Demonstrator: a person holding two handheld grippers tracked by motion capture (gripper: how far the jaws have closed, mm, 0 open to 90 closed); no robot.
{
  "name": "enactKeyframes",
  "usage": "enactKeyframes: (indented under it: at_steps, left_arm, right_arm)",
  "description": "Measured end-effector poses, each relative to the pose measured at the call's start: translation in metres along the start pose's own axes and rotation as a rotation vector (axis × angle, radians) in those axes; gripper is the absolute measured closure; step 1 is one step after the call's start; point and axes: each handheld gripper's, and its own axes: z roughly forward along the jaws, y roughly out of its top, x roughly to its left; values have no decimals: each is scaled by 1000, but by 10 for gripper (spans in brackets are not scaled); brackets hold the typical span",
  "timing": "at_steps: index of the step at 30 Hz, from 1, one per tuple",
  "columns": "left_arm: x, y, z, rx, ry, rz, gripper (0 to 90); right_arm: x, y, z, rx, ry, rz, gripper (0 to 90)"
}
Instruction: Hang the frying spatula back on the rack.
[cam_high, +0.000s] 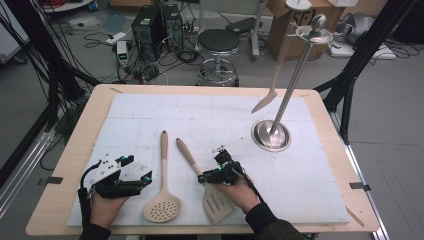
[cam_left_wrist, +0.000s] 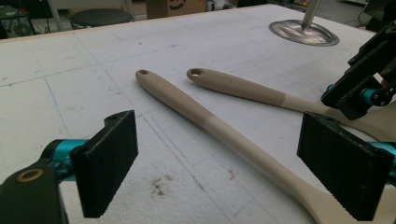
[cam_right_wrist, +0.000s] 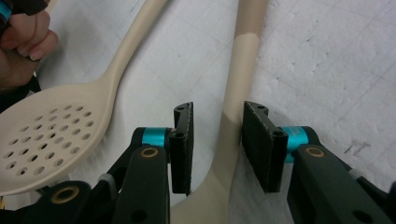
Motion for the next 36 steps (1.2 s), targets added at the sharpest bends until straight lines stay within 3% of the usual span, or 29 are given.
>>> enactKeyframes:
  at_steps: [5,7,13,19,25,31,36]
  left_arm:
    - [0,0,1,1,-4,2,130]
    - [0,0,1,3,-3,2,130]
    - [-3,1,0,0,-6,5,130]
    - [-3,1,-2,-1,-5,7,130]
    - [-4,1,-2,-2,-6,7,130]
    - [-3,1,-3,-5,-5,4,130]
    - [-4,1,-3,-4,-9,3,130]
  right_arm:
    - [2,0,2,5,-26,-25,648]
    - [4,0,3,4,-57,-39,682]
    - [19,4,8,41,-154,-84,655]
    - [24,9,11,83,-211,-101,722]
    - [41,14,18,150,-332,-174,718]
    - [50,21,24,212,-395,-210,716]
    - [50,28,26,268,-396,-206,717]
